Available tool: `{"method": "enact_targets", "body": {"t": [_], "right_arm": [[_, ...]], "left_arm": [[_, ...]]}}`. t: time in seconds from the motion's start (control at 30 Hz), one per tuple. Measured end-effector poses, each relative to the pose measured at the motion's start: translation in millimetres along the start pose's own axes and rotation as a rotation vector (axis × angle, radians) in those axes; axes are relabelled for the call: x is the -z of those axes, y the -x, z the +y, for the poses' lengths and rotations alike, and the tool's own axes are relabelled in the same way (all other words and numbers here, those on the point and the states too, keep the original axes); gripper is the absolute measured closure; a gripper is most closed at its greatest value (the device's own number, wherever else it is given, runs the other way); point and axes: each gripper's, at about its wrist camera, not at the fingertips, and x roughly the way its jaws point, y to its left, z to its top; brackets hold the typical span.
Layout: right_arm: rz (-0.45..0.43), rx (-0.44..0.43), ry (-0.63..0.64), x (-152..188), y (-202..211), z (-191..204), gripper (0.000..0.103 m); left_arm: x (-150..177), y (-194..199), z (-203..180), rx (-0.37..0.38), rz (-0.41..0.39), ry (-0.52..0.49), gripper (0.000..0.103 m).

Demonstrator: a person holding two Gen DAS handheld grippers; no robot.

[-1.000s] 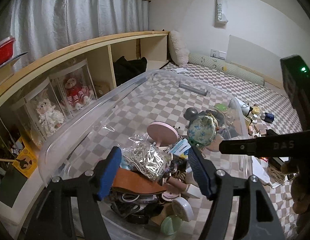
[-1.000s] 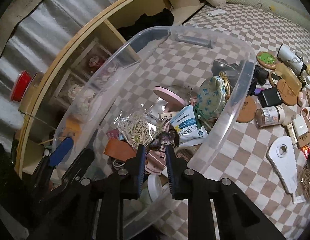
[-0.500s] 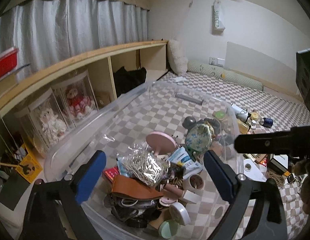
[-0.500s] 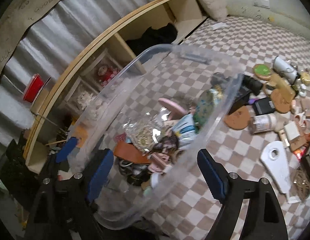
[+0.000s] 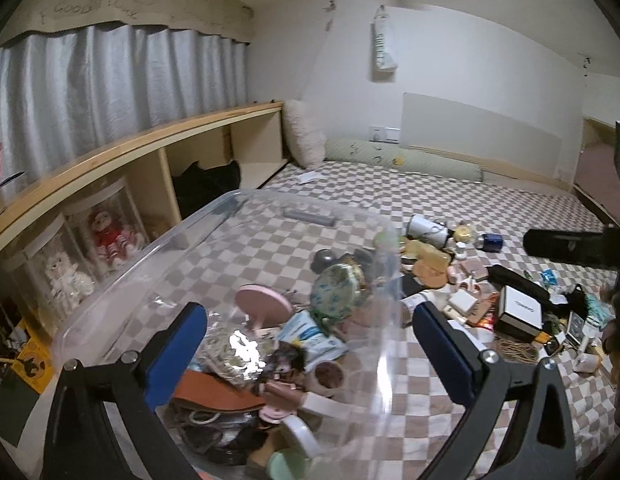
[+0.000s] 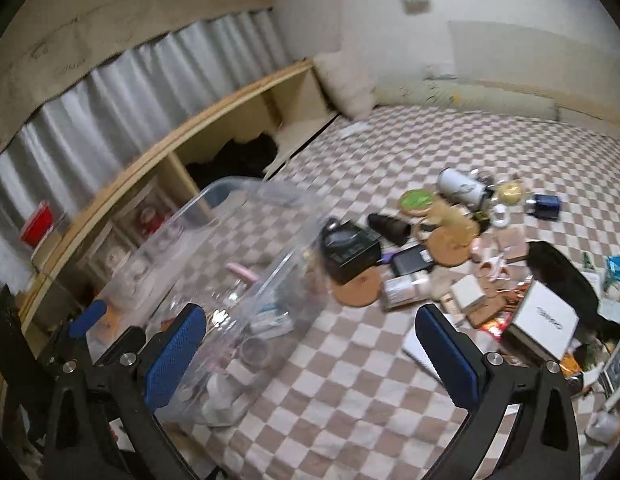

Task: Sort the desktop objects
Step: 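Withdraw both grippers from the bin back over the bed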

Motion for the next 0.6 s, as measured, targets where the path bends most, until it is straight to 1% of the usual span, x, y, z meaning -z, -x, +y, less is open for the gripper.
{"method": "enact_targets", "body": {"t": [0.1, 0.2, 0.3, 0.4, 0.47, 0.6], "right_arm": [[-0.059, 0.034, -0.009, 4.5, 16.3, -15.2, 0.0], [-0.11, 0.09, -0.038, 14.0, 29.9, -33.7, 0.0], [-0.084, 0.171, -0.024, 26.0, 33.3, -52.2, 0.0], [-0.079, 0.248, -0.008, 38.4, 37.5, -69.4, 0.0], [-0.091, 0.294, -0.009, 46.2, 42.2, -81.5, 0.0], [-0.107, 0.333, -0.048, 59.7, 50.1, -103.8, 0.0]], "left_arm": [[-1.7, 1.7, -12.7, 0.033, -0.008, -0.004, 0.0], [-1.8, 2.6, -25.6, 0.055, -0.026, -0.017, 0.0], [-0.7, 0.7, -39.5, 0.075, -0.036, -0.029, 0.0], [1.7, -5.0, -52.0, 0.114, -0.025, -0.028, 0.0], [3.3, -8.8, -60.0, 0.143, -0.018, -0.03, 0.0], [8.8, -13.9, -82.0, 0.189, -0.021, -0.044, 0.0]]}}
